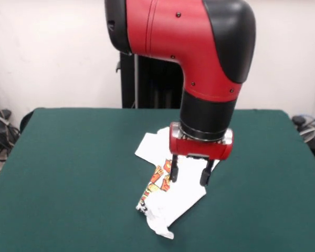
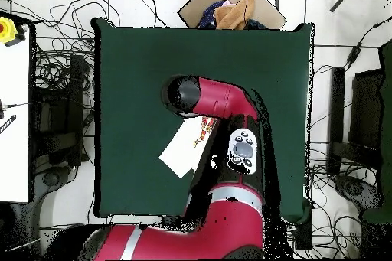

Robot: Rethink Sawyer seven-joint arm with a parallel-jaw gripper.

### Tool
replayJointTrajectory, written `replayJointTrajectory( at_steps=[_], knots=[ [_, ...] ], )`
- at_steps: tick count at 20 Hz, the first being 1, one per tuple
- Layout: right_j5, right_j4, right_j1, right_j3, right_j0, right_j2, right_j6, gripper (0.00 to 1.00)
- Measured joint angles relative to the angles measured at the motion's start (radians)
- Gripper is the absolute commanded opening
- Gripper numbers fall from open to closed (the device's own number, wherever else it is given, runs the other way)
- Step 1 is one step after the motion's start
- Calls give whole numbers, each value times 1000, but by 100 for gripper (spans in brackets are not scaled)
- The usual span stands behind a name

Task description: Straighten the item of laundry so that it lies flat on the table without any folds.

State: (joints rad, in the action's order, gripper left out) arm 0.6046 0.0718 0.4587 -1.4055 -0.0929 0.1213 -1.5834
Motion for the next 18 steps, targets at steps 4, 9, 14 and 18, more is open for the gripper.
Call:
replayJointTrajectory(
  at_steps=[4,9,14,18],
  knots=[
    [0,16,23,-71,4,-4,0,100],
    [-1,17,42,-151,4,-9,0,100],
    [-64,17,38,-253,3,-31,0,100],
    [-179,18,11,-301,1,-52,0,100]
  ],
)
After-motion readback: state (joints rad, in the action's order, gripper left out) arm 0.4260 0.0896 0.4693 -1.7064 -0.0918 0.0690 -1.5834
